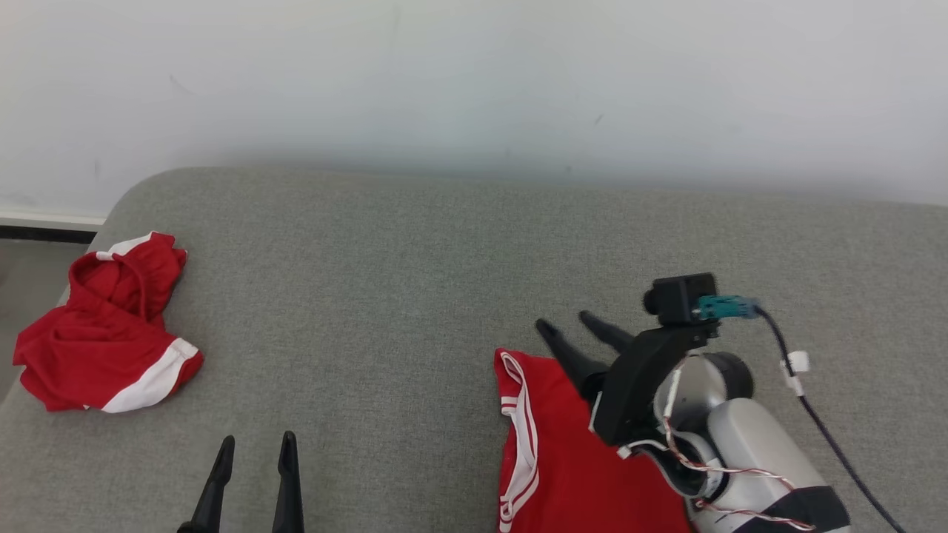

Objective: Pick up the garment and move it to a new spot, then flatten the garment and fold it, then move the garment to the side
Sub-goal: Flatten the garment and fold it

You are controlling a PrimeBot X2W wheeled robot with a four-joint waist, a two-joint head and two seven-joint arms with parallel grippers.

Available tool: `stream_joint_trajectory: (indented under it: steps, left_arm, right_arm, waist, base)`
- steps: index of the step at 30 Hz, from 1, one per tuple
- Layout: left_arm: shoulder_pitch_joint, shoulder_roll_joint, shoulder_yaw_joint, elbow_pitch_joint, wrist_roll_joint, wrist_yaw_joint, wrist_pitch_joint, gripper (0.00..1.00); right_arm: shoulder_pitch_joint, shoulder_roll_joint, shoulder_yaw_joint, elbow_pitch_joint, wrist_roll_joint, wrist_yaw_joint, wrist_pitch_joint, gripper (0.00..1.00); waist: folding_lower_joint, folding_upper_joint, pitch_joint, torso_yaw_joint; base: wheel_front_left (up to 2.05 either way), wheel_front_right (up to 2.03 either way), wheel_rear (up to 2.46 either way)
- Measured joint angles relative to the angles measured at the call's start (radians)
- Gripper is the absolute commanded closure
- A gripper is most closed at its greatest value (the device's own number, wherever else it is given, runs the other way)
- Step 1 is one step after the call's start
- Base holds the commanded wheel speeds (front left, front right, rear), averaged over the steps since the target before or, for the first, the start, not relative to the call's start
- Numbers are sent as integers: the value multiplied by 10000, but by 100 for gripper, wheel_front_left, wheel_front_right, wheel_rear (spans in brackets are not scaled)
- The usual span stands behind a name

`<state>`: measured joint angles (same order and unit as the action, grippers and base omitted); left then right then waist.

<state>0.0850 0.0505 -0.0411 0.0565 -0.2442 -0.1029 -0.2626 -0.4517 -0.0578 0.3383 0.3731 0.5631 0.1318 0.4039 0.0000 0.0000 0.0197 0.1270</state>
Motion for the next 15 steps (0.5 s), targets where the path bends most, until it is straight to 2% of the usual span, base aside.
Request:
stream_joint_trajectory:
  steps: [4, 10, 15]
  left_arm:
    - [169, 0, 19, 10, 8, 2, 0, 0]
    - [217, 2, -2, 23, 4, 31, 0, 0]
    - [374, 2, 25, 77, -23, 56, 0, 0]
  right_arm:
    - [191, -477, -938, -451, -673, 0, -602, 0]
    - [1329, -976, -2188, -874, -1896, 0, -1239, 0]
    - [2495, -1179, -2790, -1325, -2456, 0, -2123, 0]
  waist:
    - [0, 0, -190, -166]
    - [0, 0, -426, -409]
    - [-1, 0, -579, -575]
  base:
    - [0, 0, 0]
    - [0, 0, 0]
    - [0, 0, 0]
